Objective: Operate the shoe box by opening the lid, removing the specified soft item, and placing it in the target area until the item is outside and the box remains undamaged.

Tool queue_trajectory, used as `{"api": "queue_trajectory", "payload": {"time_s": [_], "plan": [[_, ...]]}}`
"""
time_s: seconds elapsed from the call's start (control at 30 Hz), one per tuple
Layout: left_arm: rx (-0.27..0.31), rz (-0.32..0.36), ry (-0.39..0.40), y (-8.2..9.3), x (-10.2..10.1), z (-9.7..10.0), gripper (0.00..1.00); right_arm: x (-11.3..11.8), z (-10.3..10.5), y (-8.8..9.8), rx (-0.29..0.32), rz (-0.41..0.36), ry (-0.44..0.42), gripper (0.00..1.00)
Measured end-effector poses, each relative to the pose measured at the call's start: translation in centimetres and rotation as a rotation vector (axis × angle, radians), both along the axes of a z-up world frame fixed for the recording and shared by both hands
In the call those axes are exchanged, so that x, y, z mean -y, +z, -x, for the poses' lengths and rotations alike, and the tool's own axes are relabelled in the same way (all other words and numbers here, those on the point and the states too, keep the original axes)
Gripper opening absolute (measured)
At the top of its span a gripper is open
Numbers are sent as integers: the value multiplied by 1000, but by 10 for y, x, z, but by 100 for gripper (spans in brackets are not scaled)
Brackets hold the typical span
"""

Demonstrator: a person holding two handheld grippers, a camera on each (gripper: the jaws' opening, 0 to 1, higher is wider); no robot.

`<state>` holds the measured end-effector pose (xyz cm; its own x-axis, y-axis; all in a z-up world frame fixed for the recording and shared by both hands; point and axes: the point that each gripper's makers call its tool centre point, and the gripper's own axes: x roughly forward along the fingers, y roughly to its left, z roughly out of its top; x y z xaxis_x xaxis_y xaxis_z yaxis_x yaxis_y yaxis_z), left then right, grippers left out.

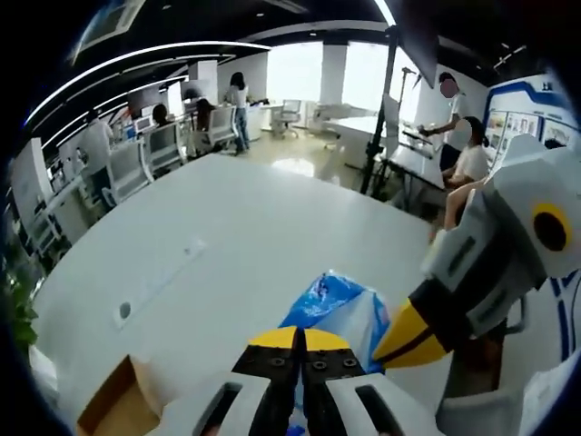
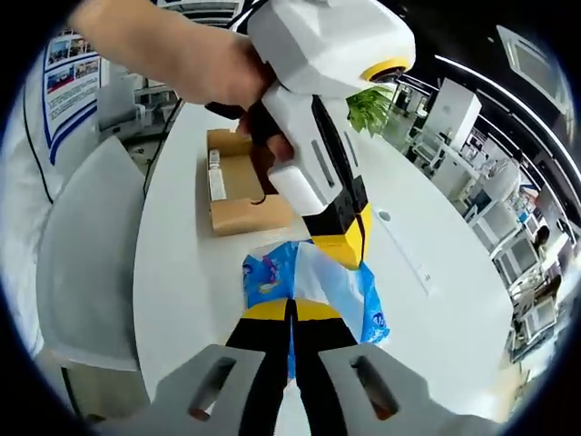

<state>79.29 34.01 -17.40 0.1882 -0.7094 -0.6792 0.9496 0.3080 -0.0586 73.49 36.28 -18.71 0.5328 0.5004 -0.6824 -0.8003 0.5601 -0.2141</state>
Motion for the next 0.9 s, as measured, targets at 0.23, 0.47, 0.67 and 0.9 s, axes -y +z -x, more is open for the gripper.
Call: {"api": "queue_trajectory", "payload": {"time_s": [0.23, 0.47, 0.67, 0.9], "plan": [[-6, 4, -18, -4, 30, 3, 0, 26, 1, -6, -7, -3, -22, 0], [-24, 4, -37, -14, 60, 8, 0, 59, 5, -14, -23, -4, -52, 0], [-34, 5, -57, -22, 85, 12, 0, 84, 9, -21, -33, -2, -78, 0], [-49, 5, -85, -34, 113, 16, 0, 111, 13, -30, -51, -1, -120, 0]]}}
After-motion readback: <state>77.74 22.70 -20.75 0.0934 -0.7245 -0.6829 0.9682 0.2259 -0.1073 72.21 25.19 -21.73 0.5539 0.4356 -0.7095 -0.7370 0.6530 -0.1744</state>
